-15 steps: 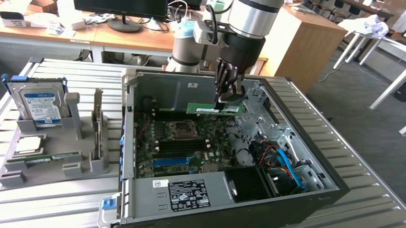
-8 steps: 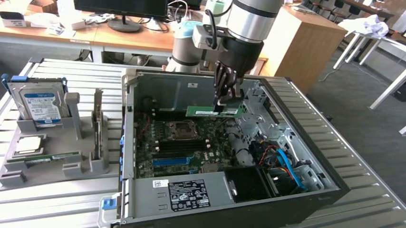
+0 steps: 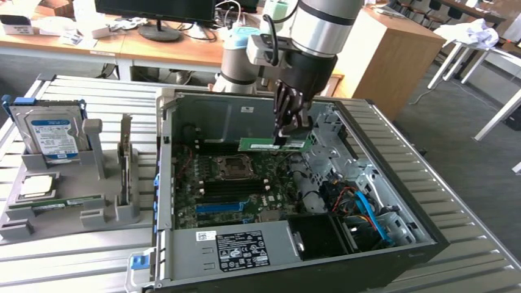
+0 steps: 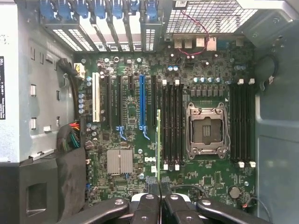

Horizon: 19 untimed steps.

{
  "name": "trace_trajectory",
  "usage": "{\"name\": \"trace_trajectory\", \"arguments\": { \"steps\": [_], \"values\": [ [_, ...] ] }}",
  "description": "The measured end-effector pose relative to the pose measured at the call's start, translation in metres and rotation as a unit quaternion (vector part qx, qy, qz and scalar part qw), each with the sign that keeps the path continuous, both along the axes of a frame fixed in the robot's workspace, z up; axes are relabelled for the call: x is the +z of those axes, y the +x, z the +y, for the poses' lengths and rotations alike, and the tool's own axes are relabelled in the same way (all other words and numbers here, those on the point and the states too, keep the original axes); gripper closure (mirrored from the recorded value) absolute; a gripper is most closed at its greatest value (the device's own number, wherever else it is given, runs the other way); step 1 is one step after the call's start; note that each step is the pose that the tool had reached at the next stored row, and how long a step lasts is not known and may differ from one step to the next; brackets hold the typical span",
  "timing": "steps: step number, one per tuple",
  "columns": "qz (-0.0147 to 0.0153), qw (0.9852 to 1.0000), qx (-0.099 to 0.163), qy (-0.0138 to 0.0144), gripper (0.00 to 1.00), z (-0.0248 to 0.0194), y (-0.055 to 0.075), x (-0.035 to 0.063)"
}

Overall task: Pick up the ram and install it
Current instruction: 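Insert the ram into the slot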

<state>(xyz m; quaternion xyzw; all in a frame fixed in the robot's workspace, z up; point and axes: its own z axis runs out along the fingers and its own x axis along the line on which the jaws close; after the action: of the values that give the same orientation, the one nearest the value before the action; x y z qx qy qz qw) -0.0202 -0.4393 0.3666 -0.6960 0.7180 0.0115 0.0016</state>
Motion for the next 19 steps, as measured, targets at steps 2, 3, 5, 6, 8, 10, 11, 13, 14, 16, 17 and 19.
{"name": "trace_trajectory", "arguments": {
  "steps": [2,3,5,6,8,10,11,13,14,16,17,19],
  "values": [
    [0.0,1.0,0.0,0.0,0.88,0.0,0.0,-0.0006],
    [0.0,1.0,0.0,0.0,0.88,0.0,0.0,-0.001],
    [0.0,1.0,0.0,0.0,0.88,0.0,0.0,-0.0015],
    [0.0,1.0,0.0,0.0,0.88,0.0,0.0,-0.0018],
    [0.0,1.0,0.0,0.0,0.88,0.0,0.0,-0.0025],
    [0.0,1.0,0.0,-0.0002,0.88,0.0,0.0,-0.0029],
    [0.0,1.0,0.0,-0.0002,0.88,0.0,0.0,-0.0032],
    [0.0,1.0,0.0,-0.0004,0.88,0.0,0.0,-0.0037],
    [0.0,1.0,0.0,-0.0006,0.88,0.0,0.0,-0.0039],
    [0.0,1.0,0.0,-0.001,0.88,0.0,0.0001,-0.0044],
    [0.0,1.0,0.0,-0.0012,0.88,0.0,0.0,-0.0047],
    [0.0,1.0,0.0,-0.0015,0.88,0.0,0.0,-0.0054]
  ]
}}
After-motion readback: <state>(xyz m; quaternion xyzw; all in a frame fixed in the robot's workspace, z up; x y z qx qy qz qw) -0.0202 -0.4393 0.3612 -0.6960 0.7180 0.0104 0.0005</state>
